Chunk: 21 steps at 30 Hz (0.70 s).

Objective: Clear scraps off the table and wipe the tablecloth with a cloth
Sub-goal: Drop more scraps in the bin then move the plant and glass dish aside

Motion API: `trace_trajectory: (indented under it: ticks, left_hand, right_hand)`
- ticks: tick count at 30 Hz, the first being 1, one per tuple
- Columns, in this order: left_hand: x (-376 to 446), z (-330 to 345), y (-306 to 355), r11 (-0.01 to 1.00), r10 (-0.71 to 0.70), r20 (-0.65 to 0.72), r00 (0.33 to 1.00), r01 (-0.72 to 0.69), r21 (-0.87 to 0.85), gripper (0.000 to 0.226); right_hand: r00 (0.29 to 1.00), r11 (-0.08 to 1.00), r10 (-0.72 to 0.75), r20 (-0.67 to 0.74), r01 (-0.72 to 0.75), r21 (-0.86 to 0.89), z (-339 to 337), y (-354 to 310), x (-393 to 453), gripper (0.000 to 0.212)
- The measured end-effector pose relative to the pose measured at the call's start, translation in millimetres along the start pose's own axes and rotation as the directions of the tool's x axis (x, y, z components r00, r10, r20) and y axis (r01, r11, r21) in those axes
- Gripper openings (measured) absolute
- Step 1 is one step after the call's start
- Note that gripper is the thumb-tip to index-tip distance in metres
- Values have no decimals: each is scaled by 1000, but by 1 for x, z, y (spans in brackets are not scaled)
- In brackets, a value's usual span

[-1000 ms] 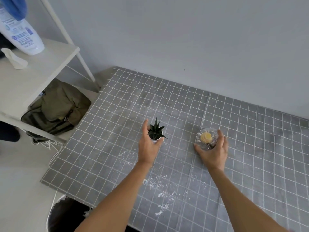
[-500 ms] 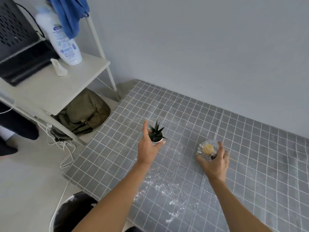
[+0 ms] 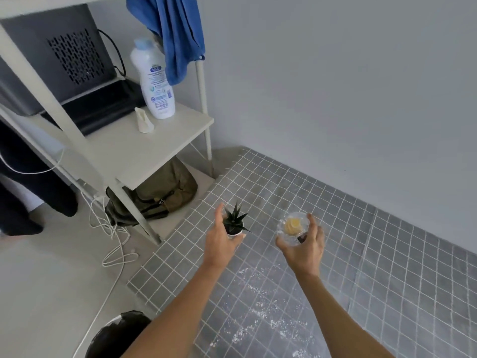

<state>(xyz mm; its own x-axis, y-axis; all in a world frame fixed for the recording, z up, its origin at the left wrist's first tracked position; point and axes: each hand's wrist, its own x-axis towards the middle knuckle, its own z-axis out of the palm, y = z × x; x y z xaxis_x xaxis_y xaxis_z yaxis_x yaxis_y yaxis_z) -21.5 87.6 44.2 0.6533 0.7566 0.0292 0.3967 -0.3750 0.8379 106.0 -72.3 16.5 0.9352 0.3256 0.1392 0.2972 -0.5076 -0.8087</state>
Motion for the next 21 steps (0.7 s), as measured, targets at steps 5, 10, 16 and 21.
trace_trajectory:
  ticks: [5, 10, 16, 21]
  left_hand:
    - [27, -1, -15, 998, -52, -7, 999, 52, 24, 105]
    - [73, 14, -14, 997, -66, -5, 998, 66, 36, 106]
    - [125, 36, -10, 994, -46, -38, 998, 50, 94, 103]
    - [143, 49, -23, 993, -41, -22, 999, 43, 110, 105]
  right_hand:
    - [999, 1000, -15, 33, 14, 17, 30, -19, 21, 99]
    - [998, 1000, 2, 58, 0, -31, 53, -12, 47, 101]
    - [996, 996, -20, 89, 28, -90, 73, -5, 85, 99]
    - [990, 992, -30, 138, 46, -114, 96, 0, 114, 98]
